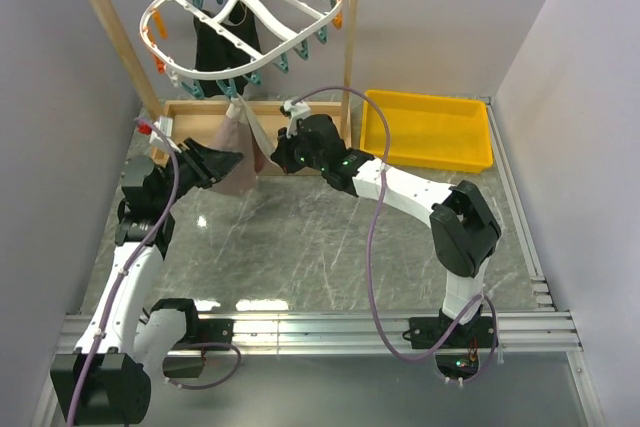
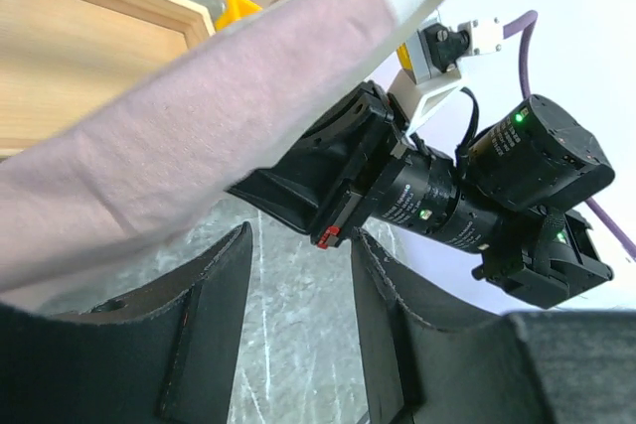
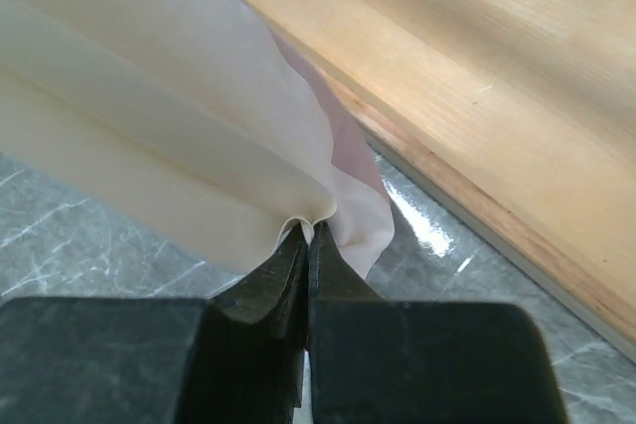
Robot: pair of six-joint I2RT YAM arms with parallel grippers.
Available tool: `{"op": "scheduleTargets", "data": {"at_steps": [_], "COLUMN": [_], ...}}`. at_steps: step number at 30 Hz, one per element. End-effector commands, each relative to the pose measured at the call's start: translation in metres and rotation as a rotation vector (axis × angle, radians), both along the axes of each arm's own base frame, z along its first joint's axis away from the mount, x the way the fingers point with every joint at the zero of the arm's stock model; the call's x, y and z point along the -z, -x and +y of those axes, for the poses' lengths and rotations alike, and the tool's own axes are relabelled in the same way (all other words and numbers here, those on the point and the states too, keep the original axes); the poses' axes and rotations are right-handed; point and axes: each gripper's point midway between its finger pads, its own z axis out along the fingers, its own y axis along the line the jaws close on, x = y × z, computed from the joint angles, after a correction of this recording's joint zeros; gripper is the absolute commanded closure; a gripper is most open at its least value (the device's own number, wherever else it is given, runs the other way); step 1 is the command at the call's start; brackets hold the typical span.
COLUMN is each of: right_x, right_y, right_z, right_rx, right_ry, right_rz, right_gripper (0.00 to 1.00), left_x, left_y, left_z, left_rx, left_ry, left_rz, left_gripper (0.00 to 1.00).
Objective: Clip the underwear to the hanger
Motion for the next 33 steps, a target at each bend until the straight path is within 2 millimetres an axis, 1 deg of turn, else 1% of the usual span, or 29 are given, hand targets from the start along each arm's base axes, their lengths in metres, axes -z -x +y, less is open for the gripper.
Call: {"op": "scheduleTargets", "data": {"at_steps": [1,3,6,10,12,13,15,16,19,20,22,23,24,26,27,28,30,31,33], "right_x": [-0.041,-0.042,-0.043,-0.045,-0.044,-0.043,-0.045,-0.042,-0.045,-0.042,-0.048,-0.045,-0.049,-0.048,-0.052,-0.05,-0.053,-0.05,-0.053], "right_y": [-0.003,-0.002,0.003,0.015,0.023,0.026,0.033,0.034,0.037,0.039,0.041,0.043,0.045,0.051,0.055,0.058,0.066,0.069,0.077], "right_z": [0.017,0.019,0.024,0.03,0.034,0.035,0.035,0.034,0.03,0.028,0.024,0.022,0.021,0.021,0.02,0.02,0.022,0.022,0.023], "right_rx": [-0.025,-0.035,-0.065,-0.121,-0.163,-0.177,-0.196,-0.2,-0.203,-0.204,-0.203,-0.208,-0.215,-0.238,-0.249,-0.259,-0.291,-0.3,-0.335], "right_ry": [-0.111,-0.124,-0.139,-0.157,-0.163,-0.164,-0.168,-0.164,-0.161,-0.15,-0.154,-0.147,-0.152,-0.15,-0.157,-0.156,-0.17,-0.171,-0.183], "right_rz": [-0.056,-0.049,-0.041,-0.027,-0.015,-0.01,-0.01,-0.006,-0.017,-0.02,-0.038,-0.041,-0.049,-0.05,-0.058,-0.055,-0.057,-0.046,-0.043], "right_gripper": [1.0,1.0,1.0,0.97,0.92,0.86,0.82,0.8,0.76,0.74,0.73,0.7,0.68,0.65,0.6,0.59,0.54,0.53,0.51], "left_x": [-0.013,-0.017,-0.018,-0.021,-0.021,-0.021,-0.024,-0.025,-0.028,-0.028,-0.029,-0.03,-0.031,-0.031,-0.032,-0.033,-0.035,-0.035,-0.04], "left_y": [0.009,0.012,0.013,0.012,0.012,0.012,0.011,0.011,0.011,0.011,0.011,0.011,0.01,0.009,0.009,0.009,0.008,0.007,0.006], "left_z": [0.003,0.003,0.005,0.006,0.005,0.006,0.007,0.006,0.008,0.008,0.008,0.008,0.009,0.01,0.009,0.009,0.01,0.01,0.01], "left_rx": [0.033,0.036,0.025,0.02,0.024,0.023,0.021,0.023,0.016,0.018,0.019,0.017,0.014,0.009,0.012,0.012,0.01,0.009,0.011], "left_ry": [-0.044,-0.047,-0.05,-0.052,-0.056,-0.058,-0.064,-0.067,-0.079,-0.084,-0.096,-0.099,-0.106,-0.111,-0.112,-0.112,-0.116,-0.118,-0.125], "left_rz": [-0.067,-0.089,-0.096,-0.108,-0.115,-0.119,-0.133,-0.138,-0.152,-0.157,-0.169,-0.174,-0.181,-0.187,-0.189,-0.191,-0.198,-0.2,-0.214], "left_gripper": [0.5,0.5,0.5,0.5,0.5,0.5,0.5,0.5,0.49,0.49,0.48,0.48,0.48,0.47,0.47,0.46,0.46,0.45,0.45]}}
